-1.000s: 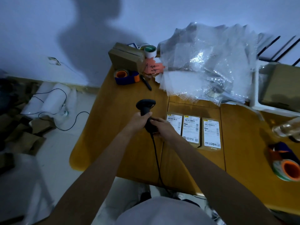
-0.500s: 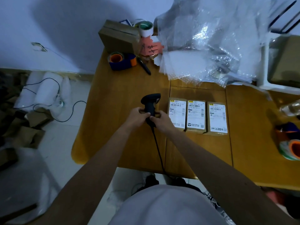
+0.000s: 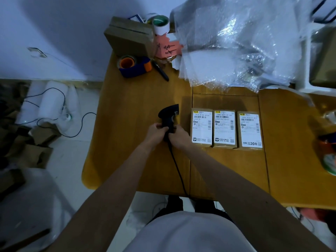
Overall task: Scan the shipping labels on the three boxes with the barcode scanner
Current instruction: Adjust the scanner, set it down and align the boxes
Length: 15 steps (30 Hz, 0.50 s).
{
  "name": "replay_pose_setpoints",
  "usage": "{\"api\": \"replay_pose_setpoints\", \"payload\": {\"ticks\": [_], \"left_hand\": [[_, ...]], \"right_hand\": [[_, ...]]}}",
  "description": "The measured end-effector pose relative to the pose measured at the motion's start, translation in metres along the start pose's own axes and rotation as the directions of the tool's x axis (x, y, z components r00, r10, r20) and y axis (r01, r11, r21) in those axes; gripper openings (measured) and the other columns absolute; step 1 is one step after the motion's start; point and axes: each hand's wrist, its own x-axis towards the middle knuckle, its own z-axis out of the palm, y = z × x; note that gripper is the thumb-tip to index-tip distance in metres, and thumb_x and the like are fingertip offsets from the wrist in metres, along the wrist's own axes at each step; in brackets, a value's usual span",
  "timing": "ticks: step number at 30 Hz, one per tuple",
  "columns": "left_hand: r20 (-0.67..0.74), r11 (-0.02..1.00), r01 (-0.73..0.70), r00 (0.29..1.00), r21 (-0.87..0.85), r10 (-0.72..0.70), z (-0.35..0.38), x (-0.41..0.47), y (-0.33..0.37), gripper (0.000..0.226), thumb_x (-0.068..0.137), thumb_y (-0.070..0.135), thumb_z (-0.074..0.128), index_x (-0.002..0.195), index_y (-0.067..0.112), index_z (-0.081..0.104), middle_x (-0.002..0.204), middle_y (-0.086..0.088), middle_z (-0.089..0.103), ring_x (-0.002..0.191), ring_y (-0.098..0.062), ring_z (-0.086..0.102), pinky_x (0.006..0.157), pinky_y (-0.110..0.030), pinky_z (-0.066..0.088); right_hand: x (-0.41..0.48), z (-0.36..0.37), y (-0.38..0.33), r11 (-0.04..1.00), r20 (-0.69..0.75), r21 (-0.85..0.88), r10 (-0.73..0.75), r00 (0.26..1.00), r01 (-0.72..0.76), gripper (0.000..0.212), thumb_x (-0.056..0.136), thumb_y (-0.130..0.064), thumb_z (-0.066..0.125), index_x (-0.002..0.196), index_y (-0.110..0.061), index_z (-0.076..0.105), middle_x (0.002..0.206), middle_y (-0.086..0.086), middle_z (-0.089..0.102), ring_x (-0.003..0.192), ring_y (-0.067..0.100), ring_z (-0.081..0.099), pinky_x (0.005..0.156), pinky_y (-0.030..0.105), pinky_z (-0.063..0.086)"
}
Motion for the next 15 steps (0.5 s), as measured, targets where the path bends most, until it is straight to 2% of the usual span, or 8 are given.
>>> {"api": "replay_pose_setpoints", "payload": {"ticks": [2,4,7,9,12,15], "left_hand": [[-0.009,0.999,-0.019,1.0,0.034,0.019,0.0023,0.0018,-0.0021,0.051,0.095,0.027,0.07,0.138,0.005,0.052,0.128,-0.009,0.061,0.112,-0.024,0.062,0.086,-0.032,0.056],[-0.022,0.996,-0.05,0.998,0.07,0.051,0.0042,0.0035,-0.0039,0.051,0.095,0.024,0.071,0.138,0.004,0.052,0.123,-0.006,0.06,0.107,-0.021,0.059,0.074,-0.023,0.051],[-0.037,0.984,-0.076,0.996,0.162,0.083,0.0056,0.0069,-0.0073,0.048,0.095,0.025,0.068,0.136,0.006,0.053,0.125,-0.009,0.062,0.107,-0.024,0.061,0.078,-0.03,0.051],[-0.043,0.973,-0.079,0.995,0.218,0.09,0.0062,0.0064,-0.007,0.044,0.095,0.027,0.067,0.132,0.007,0.055,0.122,-0.009,0.063,0.105,-0.025,0.062,0.075,-0.031,0.049],[-0.038,0.946,-0.108,0.991,0.305,0.125,0.0064,0.0063,-0.007,0.031,0.095,0.028,0.065,0.116,0.005,0.06,0.108,-0.01,0.065,0.087,-0.021,0.059,0.056,-0.026,0.039],[-0.036,0.932,-0.112,0.991,0.344,0.133,0.0067,0.006,-0.0059,0.029,0.094,0.029,0.063,0.1,0.001,0.061,0.093,-0.014,0.063,0.07,-0.019,0.053,0.05,-0.027,0.033]], "right_hand": [[0.0024,-0.0011,-0.0018,1.0,-0.016,-0.024,0.005,1.0,-0.005,0.044,0.098,-0.026,0.05,0.14,-0.013,0.047,0.114,0.01,0.063,0.097,0.028,0.064,0.078,0.038,0.053],[0.0051,-0.0023,-0.0036,0.998,-0.019,-0.064,0.002,1.0,-0.004,0.04,0.099,-0.025,0.049,0.136,-0.012,0.05,0.111,0.009,0.063,0.094,0.026,0.061,0.076,0.036,0.05],[0.0069,-0.0047,-0.0055,0.994,0.001,-0.111,0.009,1.0,-0.009,0.036,0.098,-0.023,0.049,0.131,-0.01,0.055,0.115,0.013,0.065,0.096,0.028,0.061,0.08,0.037,0.05],[0.0072,-0.0058,-0.0064,0.993,0.02,-0.115,0.021,1.0,-0.019,0.034,0.097,-0.023,0.048,0.127,-0.01,0.058,0.115,0.014,0.066,0.102,0.032,0.064,0.084,0.041,0.052],[0.0064,-0.0076,-0.0074,0.993,0.051,-0.114,0.022,0.998,-0.016,0.035,0.094,-0.023,0.048,0.125,-0.01,0.056,0.113,0.015,0.066,0.103,0.034,0.064,0.084,0.044,0.053],[0.0048,-0.0102,-0.0082,0.993,0.052,-0.117,0.002,0.999,0.004,0.036,0.094,-0.024,0.048,0.126,-0.011,0.055,0.111,0.013,0.065,0.097,0.03,0.064,0.079,0.041,0.053]]}}
